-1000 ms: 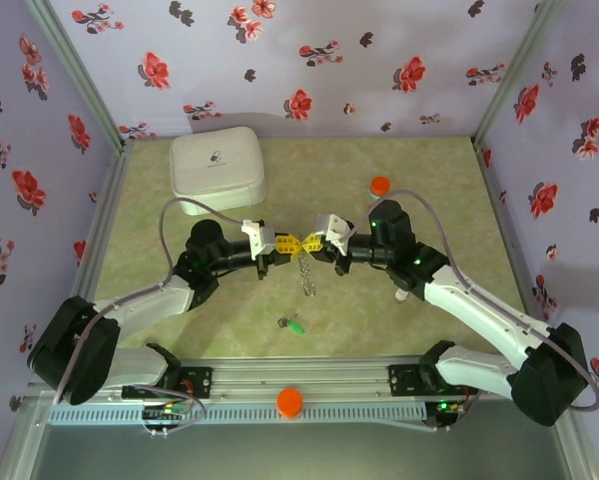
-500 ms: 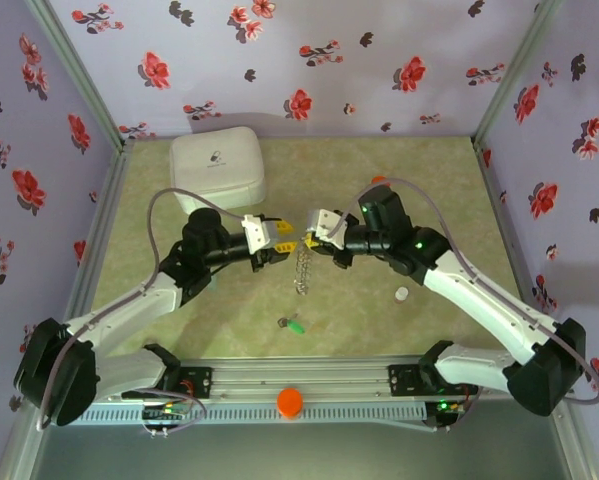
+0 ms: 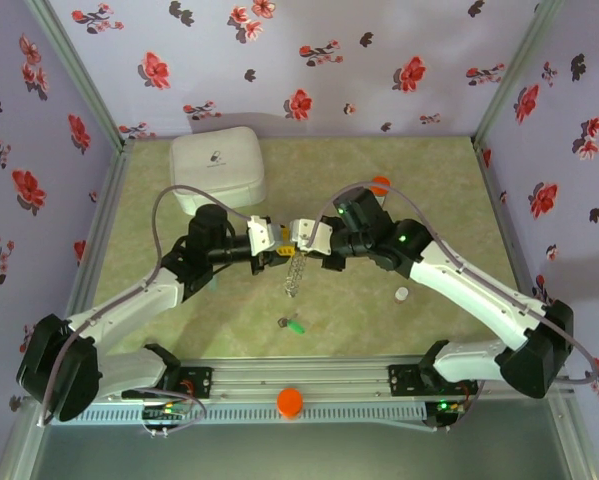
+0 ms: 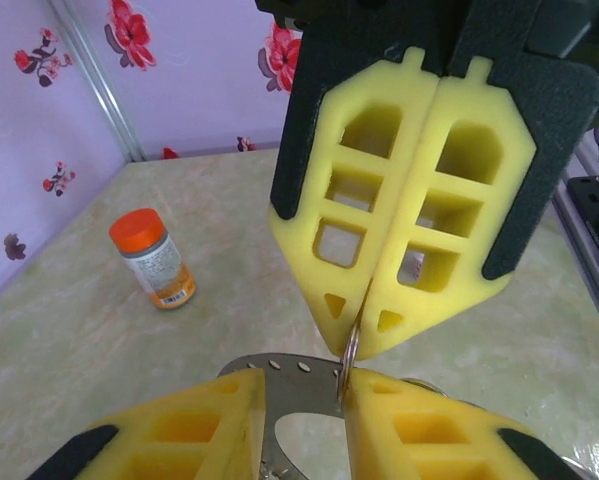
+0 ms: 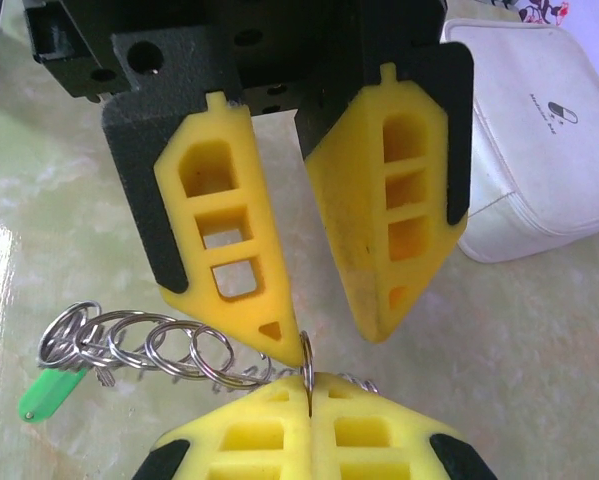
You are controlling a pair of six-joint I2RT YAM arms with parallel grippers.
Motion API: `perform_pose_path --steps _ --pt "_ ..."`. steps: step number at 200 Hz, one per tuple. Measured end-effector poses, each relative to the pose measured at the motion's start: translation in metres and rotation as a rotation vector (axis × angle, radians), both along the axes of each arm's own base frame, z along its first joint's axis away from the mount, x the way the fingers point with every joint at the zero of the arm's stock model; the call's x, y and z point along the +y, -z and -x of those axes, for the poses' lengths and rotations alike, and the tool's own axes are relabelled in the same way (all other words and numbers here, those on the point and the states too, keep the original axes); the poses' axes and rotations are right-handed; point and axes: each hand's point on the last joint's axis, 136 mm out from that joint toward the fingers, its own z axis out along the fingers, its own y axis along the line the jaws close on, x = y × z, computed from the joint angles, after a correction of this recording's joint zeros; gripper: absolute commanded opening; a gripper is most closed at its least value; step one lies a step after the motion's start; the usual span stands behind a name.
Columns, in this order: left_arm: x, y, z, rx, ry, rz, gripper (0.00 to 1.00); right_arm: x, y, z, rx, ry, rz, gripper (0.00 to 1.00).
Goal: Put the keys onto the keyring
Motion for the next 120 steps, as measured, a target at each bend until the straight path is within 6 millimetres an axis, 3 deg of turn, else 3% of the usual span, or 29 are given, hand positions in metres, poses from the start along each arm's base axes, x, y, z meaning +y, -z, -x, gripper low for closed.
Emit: perform_pose_path --steps 32,45,62,70,94,105,120 --pt "0.000 0.003 0.004 0.006 0.023 -0.007 0.11 0.003 0.001 -0.001 -0.006 -0.003 0.011 0.00" --pt "-0.001 0.004 0.006 0.011 0.030 -0.010 0.00 0.004 0.002 -0.002 -0.008 0.000 0.015 0.00" --pt "0.000 0.006 0.006 0.013 0.036 -0.017 0.00 0.004 0.002 -0.002 -0.006 0.005 0.015 0.00" --pt "0.000 0.005 0.006 0.011 0.035 -0.017 0.00 0.004 0.001 -0.002 -0.001 0.012 0.011 0.11" --pt "-0.001 0.002 0.004 -0.001 0.023 0.000 0.00 -0.003 -0.002 -0.010 0.029 0.057 -0.101 0.28" --pt "-0.001 0.000 0.003 -0.004 0.015 0.030 0.00 -0.016 -0.006 -0.017 0.056 0.102 -0.194 0.35" --pt "-0.001 0.000 0.003 0.014 0.002 0.085 0.00 -0.034 -0.010 -0.025 0.065 0.149 -0.311 0.37"
